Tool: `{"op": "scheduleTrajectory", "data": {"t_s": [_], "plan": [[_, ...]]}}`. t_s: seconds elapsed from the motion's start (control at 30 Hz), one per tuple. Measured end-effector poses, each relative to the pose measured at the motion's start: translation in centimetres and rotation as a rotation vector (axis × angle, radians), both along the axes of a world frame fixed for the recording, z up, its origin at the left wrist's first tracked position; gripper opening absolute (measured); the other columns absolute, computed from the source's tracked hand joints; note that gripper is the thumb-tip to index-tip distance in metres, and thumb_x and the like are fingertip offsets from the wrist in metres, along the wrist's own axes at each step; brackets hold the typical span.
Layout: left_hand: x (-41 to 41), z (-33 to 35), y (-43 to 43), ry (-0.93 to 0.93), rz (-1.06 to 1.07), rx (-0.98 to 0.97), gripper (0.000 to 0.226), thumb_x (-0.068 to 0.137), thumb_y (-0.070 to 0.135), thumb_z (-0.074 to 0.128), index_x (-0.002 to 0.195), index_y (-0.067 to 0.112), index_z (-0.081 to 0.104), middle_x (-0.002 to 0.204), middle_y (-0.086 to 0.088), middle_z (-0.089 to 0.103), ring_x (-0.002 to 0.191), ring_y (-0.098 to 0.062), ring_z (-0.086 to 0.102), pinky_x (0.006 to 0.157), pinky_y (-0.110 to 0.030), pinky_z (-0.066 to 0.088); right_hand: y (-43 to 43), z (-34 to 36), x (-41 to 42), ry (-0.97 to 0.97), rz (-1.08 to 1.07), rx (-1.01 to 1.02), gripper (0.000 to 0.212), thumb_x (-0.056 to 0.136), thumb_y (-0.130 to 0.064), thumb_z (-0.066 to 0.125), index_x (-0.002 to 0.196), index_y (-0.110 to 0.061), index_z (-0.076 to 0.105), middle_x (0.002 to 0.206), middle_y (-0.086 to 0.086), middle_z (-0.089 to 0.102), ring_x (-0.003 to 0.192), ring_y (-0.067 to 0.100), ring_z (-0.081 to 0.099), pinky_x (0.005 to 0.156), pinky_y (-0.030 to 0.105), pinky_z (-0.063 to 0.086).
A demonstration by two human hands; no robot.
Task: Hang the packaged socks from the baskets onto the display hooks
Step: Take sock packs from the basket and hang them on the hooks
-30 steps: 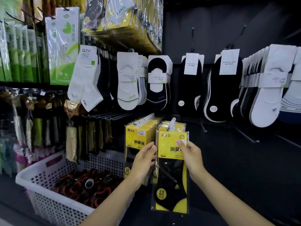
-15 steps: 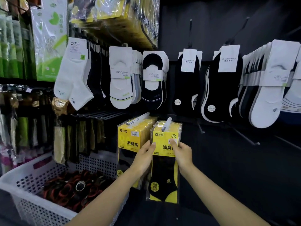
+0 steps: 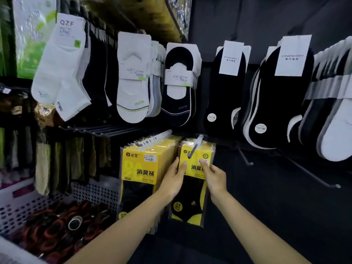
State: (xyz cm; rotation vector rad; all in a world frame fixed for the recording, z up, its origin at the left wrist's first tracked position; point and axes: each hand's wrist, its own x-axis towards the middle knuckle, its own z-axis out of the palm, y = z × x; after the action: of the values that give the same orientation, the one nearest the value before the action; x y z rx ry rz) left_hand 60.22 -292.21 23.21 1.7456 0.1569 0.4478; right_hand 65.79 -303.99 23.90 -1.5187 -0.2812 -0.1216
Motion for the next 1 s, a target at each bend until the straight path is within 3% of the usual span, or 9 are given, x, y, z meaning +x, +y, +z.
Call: {"op": "scheduleTrajectory", "data": {"t_s": [0.17,0.33,0.5,0.63,0.7,0.8,0.87,0.97,1.0], "plan": [[0.7,-0.5,0.2,-0.001,-0.007,0.037,0.062,0.096,0.053,0.035,0.150,0.032,0.014,0.158,0.007,0.015,0.144,-0.013,0.016,0.115,-0.035,0.016,-0.2,-0.1,0.0,0.021,0.043,0.031,0.016,0.088,-0.033,0.065,0.079,-0.022,0.071,0.077,-0.008,0.073,0.067,-0.004,0.068,0.053,0.006,0.047],[-1.6,-1.2,-0.1,0.009,-0.019,0.010,0.062,0.097,0.047,0.039,0.151,0.026,0.016,0.156,0.003,0.023,0.143,-0.015,0.022,0.117,-0.036,0.020,-2.0,-1.2,-1.9,0.039,0.059,-0.079,0.020,0.092,-0.031,0.060,0.103,-0.016,0.067,0.100,-0.002,0.071,0.091,0.007,0.065,0.071,0.014,0.048],[-7.1,-2.5,0.2,0.034,-0.106,0.207,0.066,0.094,0.049,0.045,0.150,0.026,0.019,0.152,0.005,0.030,0.138,-0.011,0.030,0.107,-0.024,0.028,-5.4,-3.4,-6.1,0.023,0.063,-0.227,0.038,0.095,-0.027,0.056,0.130,-0.013,0.052,0.115,-0.005,0.057,0.093,-0.002,0.054,0.066,0.008,0.045],[-13.8,-5.4,2.4,0.052,-0.106,0.585,0.062,0.094,0.043,0.050,0.148,0.026,0.025,0.144,0.015,0.035,0.135,-0.004,0.031,0.100,-0.002,0.020,-7.3,-5.9,-10.6,0.038,0.121,-0.338,0.036,0.095,-0.027,0.056,0.130,-0.018,0.052,0.115,-0.012,0.054,0.092,-0.007,0.052,0.068,0.008,0.043],[-17.0,-8.0,3.4,0.071,-0.108,0.646,0.054,0.094,0.039,0.052,0.144,0.022,0.036,0.134,0.016,0.042,0.130,-0.007,0.040,0.092,0.006,0.018,-7.3,-8.2,-13.1,0.101,0.159,-0.373,0.032,0.095,-0.026,0.056,0.126,-0.018,0.056,0.115,-0.010,0.055,0.098,-0.002,0.054,0.073,0.010,0.044],[-21.9,-14.7,4.5,0.318,-0.070,0.576,0.058,0.095,0.039,0.051,0.145,0.016,0.035,0.142,0.008,0.039,0.134,-0.012,0.036,0.105,-0.011,0.021,-6.6,-13.6,-16.8,0.266,0.234,-0.442,0.030,0.095,-0.024,0.058,0.124,-0.015,0.059,0.117,-0.003,0.058,0.108,0.011,0.055,0.092,0.023,0.046],[-25.6,-20.0,4.6,0.480,-0.061,0.415,0.053,0.094,0.030,0.056,0.140,0.009,0.041,0.138,-0.001,0.046,0.131,-0.014,0.042,0.108,-0.022,0.031,-6.2,-18.4,-19.2,0.387,0.305,-0.533,0.030,0.094,-0.021,0.059,0.122,-0.010,0.059,0.115,0.001,0.059,0.110,0.015,0.056,0.090,0.026,0.045],[-30.0,-26.8,4.2,0.625,-0.006,0.313,0.019,0.090,0.013,0.062,0.108,0.007,0.062,0.089,0.002,0.064,0.087,0.012,0.060,0.077,0.000,0.036,-6.4,-26.6,-22.8,0.566,0.374,-0.659,0.030,0.093,-0.015,0.061,0.116,0.004,0.061,0.103,0.012,0.062,0.094,0.017,0.056,0.073,0.024,0.042],[-30.9,-28.4,4.0,0.690,-0.025,0.295,0.015,0.090,0.012,0.062,0.105,0.011,0.060,0.086,-0.001,0.063,0.082,0.010,0.060,0.077,-0.001,0.037,-6.7,-29.1,-23.8,0.626,0.390,-0.707,0.033,0.093,-0.015,0.060,0.114,0.010,0.061,0.096,0.016,0.063,0.085,0.017,0.052,0.068,0.025,0.038]]}}
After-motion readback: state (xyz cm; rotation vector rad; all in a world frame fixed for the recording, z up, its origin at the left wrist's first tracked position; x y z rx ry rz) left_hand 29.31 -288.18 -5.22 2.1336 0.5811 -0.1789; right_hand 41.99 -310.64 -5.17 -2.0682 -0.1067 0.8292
